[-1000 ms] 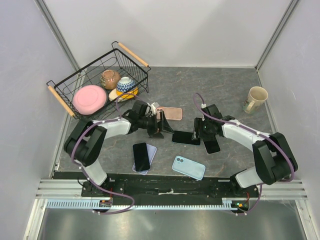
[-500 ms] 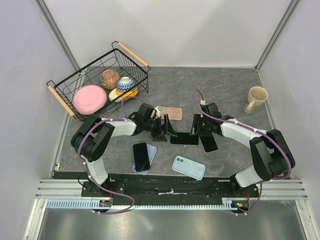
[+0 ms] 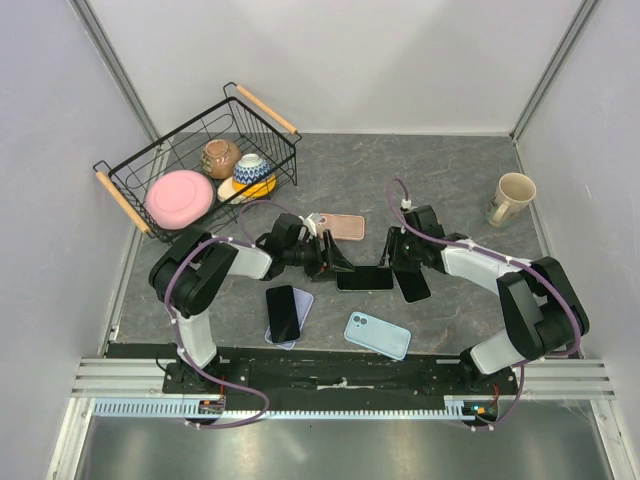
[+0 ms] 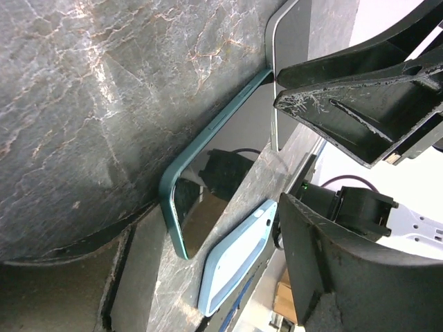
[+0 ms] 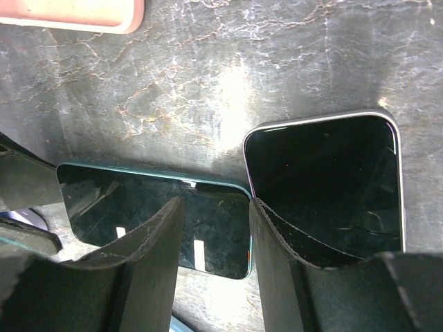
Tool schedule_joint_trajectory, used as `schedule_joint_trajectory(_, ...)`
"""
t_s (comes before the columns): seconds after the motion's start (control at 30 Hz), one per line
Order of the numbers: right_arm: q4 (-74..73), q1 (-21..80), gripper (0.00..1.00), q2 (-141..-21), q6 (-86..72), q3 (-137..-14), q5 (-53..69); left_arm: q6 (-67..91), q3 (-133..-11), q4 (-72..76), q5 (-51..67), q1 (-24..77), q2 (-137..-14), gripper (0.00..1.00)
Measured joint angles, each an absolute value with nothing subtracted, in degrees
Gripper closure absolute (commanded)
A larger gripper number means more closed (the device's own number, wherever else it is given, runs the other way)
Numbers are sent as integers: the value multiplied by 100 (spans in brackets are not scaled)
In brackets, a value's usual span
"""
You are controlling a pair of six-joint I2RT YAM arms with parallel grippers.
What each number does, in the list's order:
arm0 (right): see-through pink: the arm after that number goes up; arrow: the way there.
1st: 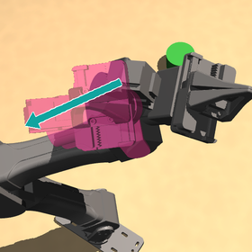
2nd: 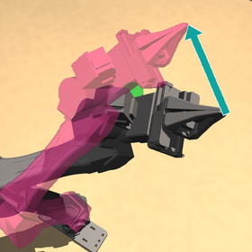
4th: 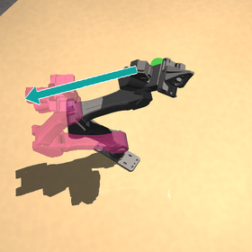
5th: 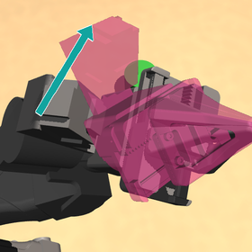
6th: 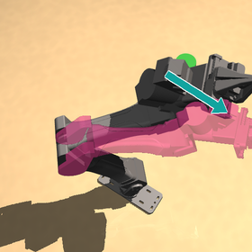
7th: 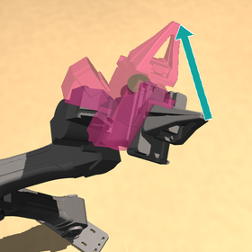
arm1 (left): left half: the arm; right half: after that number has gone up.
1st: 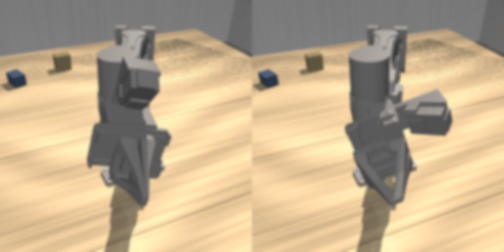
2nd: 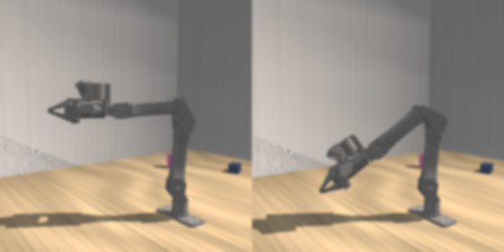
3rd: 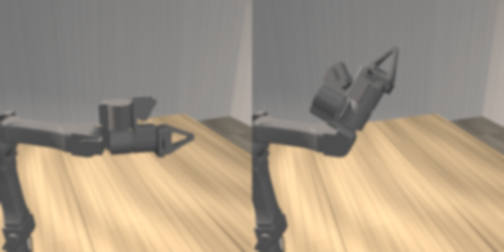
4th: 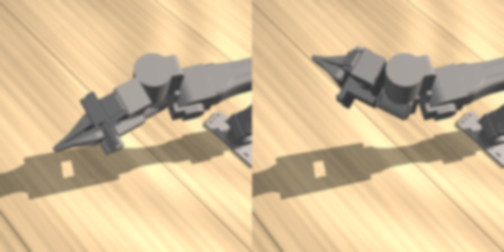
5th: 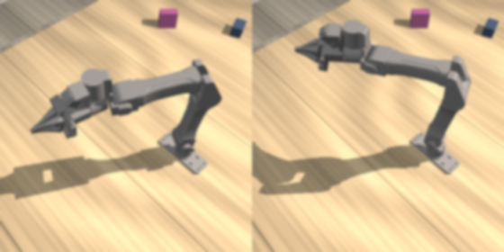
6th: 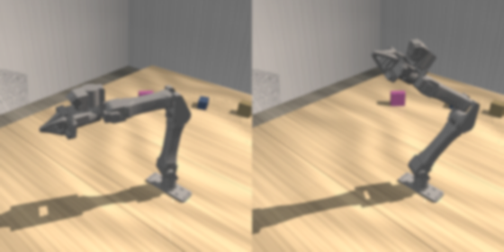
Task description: Put the phone into the phone case
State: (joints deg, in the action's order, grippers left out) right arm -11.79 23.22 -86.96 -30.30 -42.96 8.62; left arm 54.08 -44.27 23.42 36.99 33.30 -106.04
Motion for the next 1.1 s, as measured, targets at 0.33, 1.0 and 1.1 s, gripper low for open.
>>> schedule_joint_trajectory(0.33, -878, 2309, 50, -8711, -3131, -4202, 1120, 5728, -4187, 3103, 3688, 3463, -10770, 54)
schedule_joint_trajectory(1.0, -1262, 2338, 45, -8569, -3186, -4222, 1365, 5472, -4416, 2600, 3573, 3660, -10333, 98)
schedule_joint_trajectory(1.1, -1520, 2331, 37, -8462, -3170, -4320, 1374, 5262, -4414, 2237, 3470, 3627, -10005, 98)
